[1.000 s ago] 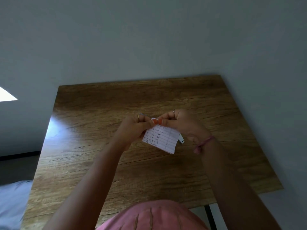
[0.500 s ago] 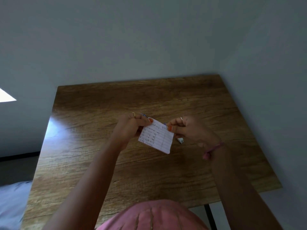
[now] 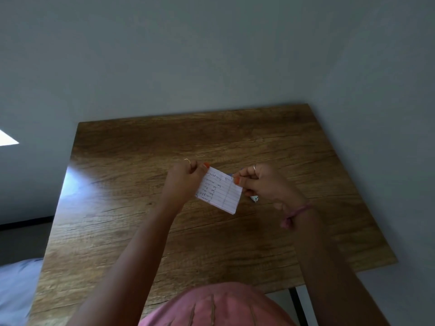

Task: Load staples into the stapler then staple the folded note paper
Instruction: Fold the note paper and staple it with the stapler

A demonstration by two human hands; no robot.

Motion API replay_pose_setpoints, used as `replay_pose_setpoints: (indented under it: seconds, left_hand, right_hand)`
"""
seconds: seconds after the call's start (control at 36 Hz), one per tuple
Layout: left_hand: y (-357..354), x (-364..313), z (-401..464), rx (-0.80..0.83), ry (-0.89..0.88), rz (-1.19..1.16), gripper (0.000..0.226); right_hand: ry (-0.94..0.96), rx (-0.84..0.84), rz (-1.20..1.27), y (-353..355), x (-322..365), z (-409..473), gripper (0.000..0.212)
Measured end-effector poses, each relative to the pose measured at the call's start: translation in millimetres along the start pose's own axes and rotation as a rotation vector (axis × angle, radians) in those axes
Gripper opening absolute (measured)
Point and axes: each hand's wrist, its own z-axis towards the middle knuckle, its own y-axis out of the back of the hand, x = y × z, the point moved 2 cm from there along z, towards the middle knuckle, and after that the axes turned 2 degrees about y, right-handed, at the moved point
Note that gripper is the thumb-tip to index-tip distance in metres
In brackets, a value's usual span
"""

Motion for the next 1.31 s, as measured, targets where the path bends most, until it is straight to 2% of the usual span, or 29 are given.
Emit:
replay_pose_setpoints:
  seconds: [0.14,0.22,0.31,0.39,0.44,0.56,0.64,0.72,0.81,0.89,0.94,1.03,1.08,1.11,1.17,1.22,1.31]
  left_hand:
    - [-0.7,-1.5,0.7,-0.041,-0.060,0.090,0.022]
    - [-1.1,0.3,1.0,0.013,-0.032,0.049,0.022]
    - [-1.4,5.4,-0.6,0.114,-0.004,-0.016,0.006]
    - [-3.1,10.7,-4.4,0.274,0.073,-0.203,0.034]
    - [-3.9,12.6,-7.4,0.347,0.059,-0.233,0.040]
    - [-0.5,16.0,-9.3,0.376,0.024,-0.176,0.016]
    - [5.0,19.0,-7.8,0.333,0.063,-0.273,0.020]
    - [13.9,22.7,-5.0,0.250,0.046,-0.282,0.024]
    - [20.3,26.1,-3.0,0.206,0.038,-0.304,0.026]
    - [21.5,26.9,-1.6,0.205,0.040,-0.341,0.028]
    - [20.4,27.0,-0.7,0.218,0.061,-0.374,0.029]
    - [18.3,27.6,-1.0,0.240,0.073,-0.388,0.037]
    - [17.7,27.5,-2.3,0.245,0.067,-0.375,0.046]
    - [17.6,26.9,-3.2,0.240,0.065,-0.375,0.048]
    - [18.9,25.9,-4.1,0.210,0.062,-0.405,0.044]
    - [20.6,24.1,-4.8,0.187,0.060,-0.457,0.038]
    - [20.7,20.0,-5.7,0.213,0.062,-0.493,0.036]
  right_hand:
    - [-0.016,-0.005,0.008,-1.7,-0.6,0.4,0.006]
    - [-0.030,-0.003,0.013,-0.5,-1.1,0.4,0.006]
    - [-0.019,-0.011,0.001,3.1,-3.7,-0.4,0.007]
    - [-0.003,-0.056,0.029,8.9,-6.8,-1.0,0.008]
    - [0.017,-0.073,0.036,11.0,-8.4,-0.4,0.008]
    - [0.057,-0.105,0.088,10.5,-13.8,2.9,0.010]
    - [0.095,-0.236,0.172,17.7,-19.1,5.6,0.013]
    - [0.119,-0.340,0.002,26.4,-26.3,7.4,0.018]
    - [0.063,-0.318,-0.182,23.7,-39.3,9.4,0.011]
    - [-0.010,-0.215,-0.261,7.8,-53.6,14.3,0.056]
    - [-0.010,-0.215,-0.392,-4.6,-61.2,18.9,0.075]
    - [-0.009,-0.345,-0.582,-17.4,-63.9,22.4,0.067]
    - [-0.022,-0.371,-0.601,-20.6,-62.9,23.2,0.058]
    - [-0.023,-0.353,-0.562,-20.0,-62.3,23.1,0.052]
    - [-0.017,-0.294,-0.335,-15.1,-59.7,20.0,0.036]
    - [-0.104,-0.200,0.078,-8.7,-56.9,12.6,0.023]
    - [-0.248,-0.033,0.680,-2.8,-54.9,2.0,0.020]
